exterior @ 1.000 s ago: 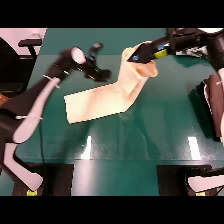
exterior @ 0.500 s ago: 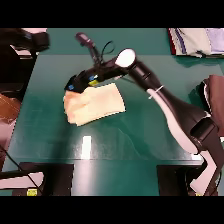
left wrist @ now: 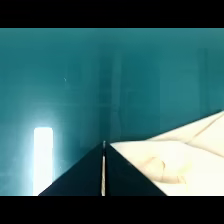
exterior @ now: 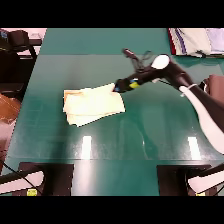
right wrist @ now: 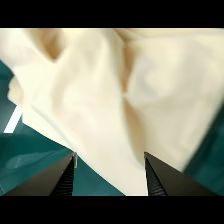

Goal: Fold the shirts.

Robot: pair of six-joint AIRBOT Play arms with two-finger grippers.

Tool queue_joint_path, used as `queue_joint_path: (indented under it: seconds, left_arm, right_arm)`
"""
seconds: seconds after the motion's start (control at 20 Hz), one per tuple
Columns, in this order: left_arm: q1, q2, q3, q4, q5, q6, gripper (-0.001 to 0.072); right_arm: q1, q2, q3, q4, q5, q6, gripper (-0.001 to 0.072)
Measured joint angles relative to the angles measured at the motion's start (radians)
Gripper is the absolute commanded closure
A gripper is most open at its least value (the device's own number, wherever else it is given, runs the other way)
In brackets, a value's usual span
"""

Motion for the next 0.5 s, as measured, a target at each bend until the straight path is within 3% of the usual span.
queue_joint_path:
  seconds: [0.1,0.3,0.5]
  left_arm:
    - [0.002,0.002,-0.044,-0.047,-0.014,0.016,0.0211]
    - [0.002,0.002,-0.253,-0.158,-0.004,0.048,0.0227]
    - [0.002,0.002,-0.518,-0.216,0.099,0.076,0.0228]
  right_arm:
    - [-0.078,0.023,-0.076,0.021,0.018,0.006,0.0227]
    - [-0.159,0.04,-0.151,0.055,0.044,0.016,0.0228]
    - [-0.18,0.046,-0.172,0.064,0.053,0.019,0.0228]
